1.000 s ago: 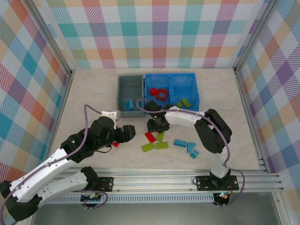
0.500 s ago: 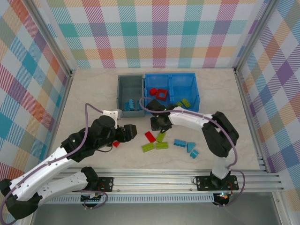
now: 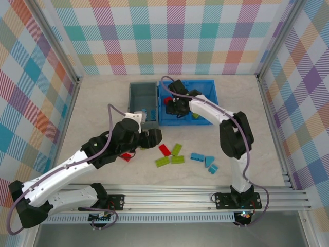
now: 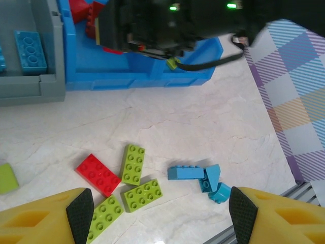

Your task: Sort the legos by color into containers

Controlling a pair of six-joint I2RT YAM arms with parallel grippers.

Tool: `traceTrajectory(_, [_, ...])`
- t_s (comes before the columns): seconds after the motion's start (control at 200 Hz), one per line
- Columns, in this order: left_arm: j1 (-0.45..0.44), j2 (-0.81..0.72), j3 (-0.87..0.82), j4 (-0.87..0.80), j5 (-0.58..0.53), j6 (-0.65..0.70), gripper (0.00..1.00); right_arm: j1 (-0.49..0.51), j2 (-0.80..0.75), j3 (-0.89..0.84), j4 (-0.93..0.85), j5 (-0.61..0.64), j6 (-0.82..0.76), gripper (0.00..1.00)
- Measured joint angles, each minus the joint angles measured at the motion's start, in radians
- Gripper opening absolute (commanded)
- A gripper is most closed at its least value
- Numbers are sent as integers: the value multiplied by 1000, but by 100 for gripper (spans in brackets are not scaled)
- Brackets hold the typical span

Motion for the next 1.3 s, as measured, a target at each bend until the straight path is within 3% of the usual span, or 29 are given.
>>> traceTrajectory(0.185, [-28,55,21,30,-14,16,71,-13,84,69,-52,-40,-23,63])
traceTrajectory(0.4, [-73,97,21,-1,-42,10,68,-10,31,56,-81,-48,-31,62])
traceTrajectory(0.61, [-111,148,12,-156,-144,-66,69,7,-352,-185,-37,-45,-53,61])
traceTrajectory(0.77, [-48,227,-19,-252,-170,-132,69,114,-687,-472,75,-122,-77,64])
traceTrajectory(0.85, [-15,274,-39,-260,-169,-148,67,167,-724,-526,89,-174,-85,64])
traceTrajectory(0.905, [27,319,-42,-257,-155,-158,67,217,-776,-639,189,-174,-81,64])
traceTrajectory(1.035, [94,433,-60,-213,-144,-166,67,340,-928,-822,181,-209,-64,64])
traceTrajectory(1.3, [109,449,-84,-157,-108,-176,68,347,-1050,-857,173,-121,-13,65])
